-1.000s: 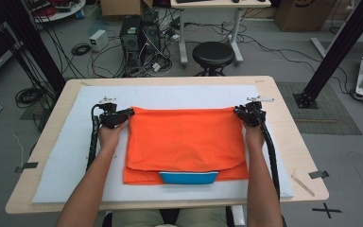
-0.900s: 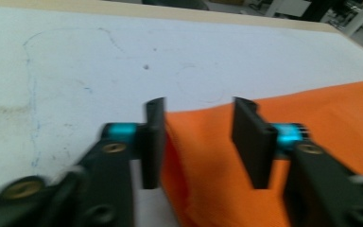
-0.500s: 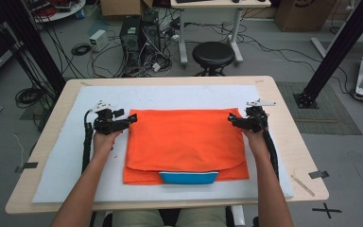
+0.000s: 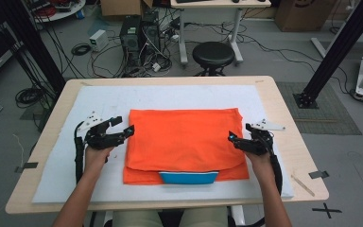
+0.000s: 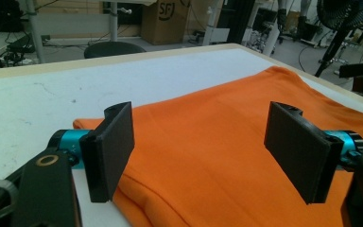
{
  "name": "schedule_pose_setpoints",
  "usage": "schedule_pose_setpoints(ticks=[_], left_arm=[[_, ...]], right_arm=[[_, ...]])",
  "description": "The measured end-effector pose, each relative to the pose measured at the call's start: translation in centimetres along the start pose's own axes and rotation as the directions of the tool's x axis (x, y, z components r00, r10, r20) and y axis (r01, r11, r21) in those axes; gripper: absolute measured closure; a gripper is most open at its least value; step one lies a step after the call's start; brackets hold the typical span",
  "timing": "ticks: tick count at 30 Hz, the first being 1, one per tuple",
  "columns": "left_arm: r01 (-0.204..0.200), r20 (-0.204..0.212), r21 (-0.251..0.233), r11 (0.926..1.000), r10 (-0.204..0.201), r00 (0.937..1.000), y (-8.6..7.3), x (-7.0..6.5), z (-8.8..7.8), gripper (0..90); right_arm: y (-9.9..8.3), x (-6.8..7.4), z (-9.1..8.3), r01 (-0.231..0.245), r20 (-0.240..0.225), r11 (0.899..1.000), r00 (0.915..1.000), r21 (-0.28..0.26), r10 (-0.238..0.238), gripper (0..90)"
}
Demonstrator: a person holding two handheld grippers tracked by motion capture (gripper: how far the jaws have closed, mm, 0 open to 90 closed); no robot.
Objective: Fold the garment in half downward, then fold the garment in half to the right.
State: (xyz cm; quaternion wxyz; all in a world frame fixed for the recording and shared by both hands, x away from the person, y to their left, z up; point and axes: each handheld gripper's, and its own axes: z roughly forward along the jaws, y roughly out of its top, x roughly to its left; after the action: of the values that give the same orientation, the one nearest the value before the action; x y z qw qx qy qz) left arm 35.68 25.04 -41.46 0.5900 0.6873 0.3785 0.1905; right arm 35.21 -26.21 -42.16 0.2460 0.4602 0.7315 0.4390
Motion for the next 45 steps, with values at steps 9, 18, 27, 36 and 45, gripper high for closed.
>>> schedule_pose_setpoints(ticks=[9,18,27,36,45], left_arm=[[0.021,-0.008,-0.004,0.9998,-0.021,0.9998,-0.8,-0.8,-1.6,24.6],[0.040,-0.027,0.004,0.9992,-0.040,0.9988,-0.7,-0.3,-1.1,24.6],[0.030,-0.034,0.022,0.9993,-0.029,0.9990,-0.7,-0.3,-1.1,24.6],[0.042,-0.030,0.035,0.9985,-0.041,0.9987,-0.8,-1.0,-0.8,24.6],[0.077,-0.057,0.113,0.9906,-0.071,0.9959,-1.5,-2.4,-1.0,24.6]], right_arm=[[-0.6,1.6,-3.2,0.033,0.012,0.999,0.9994,-0.037,-0.032,21.0],[-1.4,0.7,-4.0,-0.001,0.036,0.999,0.9993,-0.054,0.003,21.0],[-1.5,0.5,-3.6,-0.009,0.038,0.999,0.9992,-0.048,0.011,21.0],[-1.5,0.5,-3.6,-0.007,0.046,0.999,0.9989,-0.050,0.009,21.0],[-1.3,0.6,-3.2,-0.001,0.041,0.999,0.9991,-0.049,0.003,21.0]])
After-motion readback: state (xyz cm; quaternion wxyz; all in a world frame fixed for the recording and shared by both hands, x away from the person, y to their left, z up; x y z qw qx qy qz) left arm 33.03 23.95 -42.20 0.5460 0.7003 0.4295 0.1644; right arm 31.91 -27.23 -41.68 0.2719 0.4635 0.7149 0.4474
